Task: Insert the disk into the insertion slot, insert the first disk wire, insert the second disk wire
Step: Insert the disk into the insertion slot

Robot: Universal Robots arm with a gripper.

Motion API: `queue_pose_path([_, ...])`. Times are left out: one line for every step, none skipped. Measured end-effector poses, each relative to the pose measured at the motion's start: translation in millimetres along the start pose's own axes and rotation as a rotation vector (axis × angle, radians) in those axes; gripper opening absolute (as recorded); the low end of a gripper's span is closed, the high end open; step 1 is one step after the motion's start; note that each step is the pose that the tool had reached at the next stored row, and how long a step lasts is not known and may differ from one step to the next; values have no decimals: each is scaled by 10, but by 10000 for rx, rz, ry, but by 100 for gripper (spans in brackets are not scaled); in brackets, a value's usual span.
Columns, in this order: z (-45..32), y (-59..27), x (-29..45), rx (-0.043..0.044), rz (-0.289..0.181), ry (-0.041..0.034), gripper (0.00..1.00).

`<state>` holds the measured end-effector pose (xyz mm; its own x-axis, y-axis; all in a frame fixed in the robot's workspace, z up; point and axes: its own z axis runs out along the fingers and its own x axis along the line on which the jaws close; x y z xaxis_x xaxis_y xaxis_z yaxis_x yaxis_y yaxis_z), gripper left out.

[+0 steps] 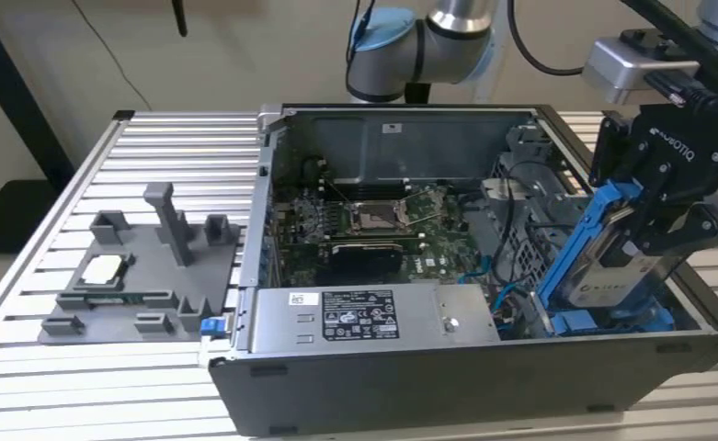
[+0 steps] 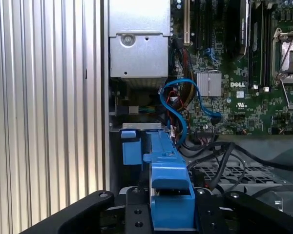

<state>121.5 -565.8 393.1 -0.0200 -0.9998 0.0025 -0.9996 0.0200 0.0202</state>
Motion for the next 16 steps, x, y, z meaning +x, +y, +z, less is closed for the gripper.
queue_pose_path([1,0,0,0,-1,-1,33])
queue_pose_path([2,0,0,0,0,-2,33])
queue_pose_path([3,-1,-1,1,-1,-7,33])
queue_pose_path([3,-1,0,1,-1,-3,34])
queue_pose_path([3,0,0,1,-1,-3,40])
queue_pose_path([3,0,0,1,-1,1,40])
queue_pose_path([4,0,0,0,-1,-4,47])
queue_pose_path([2,0,0,0,-1,-5,47])
queue_pose_path([-6,0,0,0,0,-4,47])
queue_pose_path([-17,0,0,0,0,-4,47])
queue_pose_path([-28,0,0,0,0,-4,47])
queue_pose_path([-37,1,0,0,0,-3,47])
queue_pose_path([-42,1,0,0,0,-3,47])
queue_pose_path([-42,1,-1,0,0,-5,47])
queue_pose_path([-43,1,-6,2,-1,-5,47])
queue_pose_path([-44,1,-18,10,-1,-3,47])
